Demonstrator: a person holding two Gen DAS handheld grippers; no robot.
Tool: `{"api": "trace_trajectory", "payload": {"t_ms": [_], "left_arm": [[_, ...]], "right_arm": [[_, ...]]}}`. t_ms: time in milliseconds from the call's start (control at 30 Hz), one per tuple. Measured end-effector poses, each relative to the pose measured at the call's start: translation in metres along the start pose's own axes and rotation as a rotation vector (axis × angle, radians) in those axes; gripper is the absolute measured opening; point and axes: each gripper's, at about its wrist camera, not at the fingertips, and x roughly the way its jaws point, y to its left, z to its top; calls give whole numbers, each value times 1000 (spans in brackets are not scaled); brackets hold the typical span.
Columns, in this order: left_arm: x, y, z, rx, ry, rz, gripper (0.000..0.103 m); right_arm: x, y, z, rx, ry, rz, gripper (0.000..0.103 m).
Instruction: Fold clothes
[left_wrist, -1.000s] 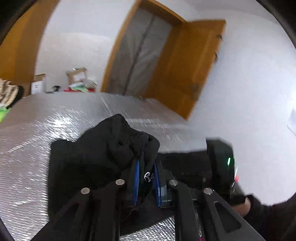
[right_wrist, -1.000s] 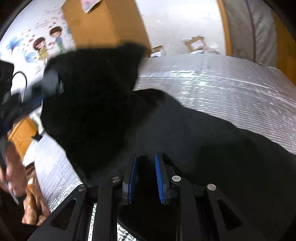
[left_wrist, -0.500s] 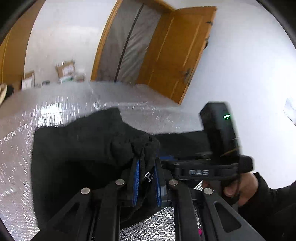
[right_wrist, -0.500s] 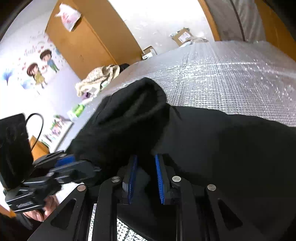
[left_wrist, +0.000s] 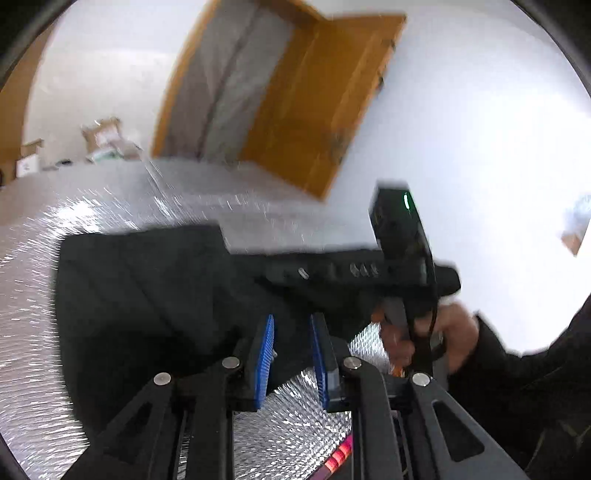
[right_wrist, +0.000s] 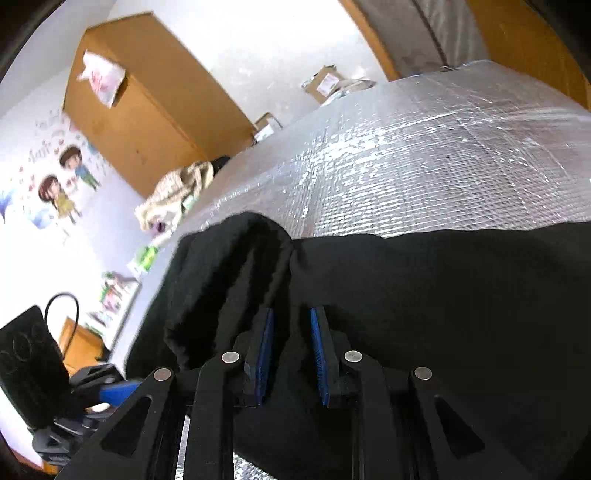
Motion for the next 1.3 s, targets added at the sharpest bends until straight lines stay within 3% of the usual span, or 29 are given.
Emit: {"api": "trace_trajectory", "payload": {"t_ms": [100,167,233,300,433,500,667,800,833,933,967,1067,1300], "left_arm": [[-18,31,3,-115,-73,146,21],[-22,58,-6,-209,-69,269,22],[-22,80,-14,-295,-52,342,22],[-21,90,-21,-344,-51,354,22],[-7,100,-30,-389,-26,369,22],[-2,103,-33,-399,-15,373,21],[-1,105,-38,-401,-29,356,21],[-4,109,-37,-401,-36,344,21],[-4,109,-36,-400,-33,346,21],[-8,111,-36,-406,-31,351,21],[-11,112,-38,-411,-37,353,21],[-16,115,-41,-420,-50,371,21],[-24,116,-50,-433,-38,391,22]], "right_arm": [[-8,7,2,0,-24,71,27],[-9,19,4,-45,-23,112,28],[-3,35,2,-117,4,129,32],[2,51,1,-190,31,145,40],[18,69,-4,-290,87,124,39],[27,66,-4,-264,120,103,2],[13,53,-9,-167,112,126,4],[15,21,-19,-11,148,123,3],[12,18,-20,17,146,140,3],[4,34,-13,-58,110,109,12],[1,37,-10,-71,92,103,23],[-5,36,1,-52,41,99,41],[32,18,8,24,167,51,44]]}}
